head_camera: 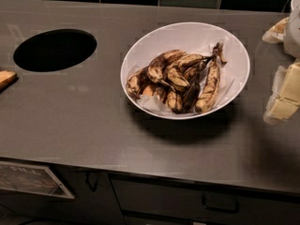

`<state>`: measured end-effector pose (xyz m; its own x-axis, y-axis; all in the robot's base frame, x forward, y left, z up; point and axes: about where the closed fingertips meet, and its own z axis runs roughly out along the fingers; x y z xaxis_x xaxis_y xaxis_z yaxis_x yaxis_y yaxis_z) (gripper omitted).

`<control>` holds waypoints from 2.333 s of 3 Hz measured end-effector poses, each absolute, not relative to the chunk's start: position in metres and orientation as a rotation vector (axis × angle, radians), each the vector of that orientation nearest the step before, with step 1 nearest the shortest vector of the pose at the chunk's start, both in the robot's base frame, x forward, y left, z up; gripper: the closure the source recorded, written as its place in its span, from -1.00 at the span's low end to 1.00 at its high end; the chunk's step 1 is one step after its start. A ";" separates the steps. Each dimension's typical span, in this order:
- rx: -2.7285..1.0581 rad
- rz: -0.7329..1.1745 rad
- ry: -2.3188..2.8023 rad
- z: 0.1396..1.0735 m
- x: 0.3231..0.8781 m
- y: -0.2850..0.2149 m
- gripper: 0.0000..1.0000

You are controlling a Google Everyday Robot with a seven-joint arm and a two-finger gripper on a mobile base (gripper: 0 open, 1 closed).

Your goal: Pick banana from white bowl

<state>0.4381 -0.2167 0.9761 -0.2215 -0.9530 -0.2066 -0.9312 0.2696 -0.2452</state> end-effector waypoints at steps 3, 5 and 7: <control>-1.851 -0.088 2.153 0.982 0.447 -0.183 -1.00; -1.971 -0.029 2.084 0.981 0.442 -0.146 -1.00; -2.015 -0.027 2.029 0.988 0.438 -0.129 -1.00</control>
Offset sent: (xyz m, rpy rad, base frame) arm 0.0075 0.0218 0.0048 -0.0203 0.0159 0.0755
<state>0.4381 -0.1288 0.9884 0.0128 -0.9827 -0.1846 -0.9775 0.0266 -0.2094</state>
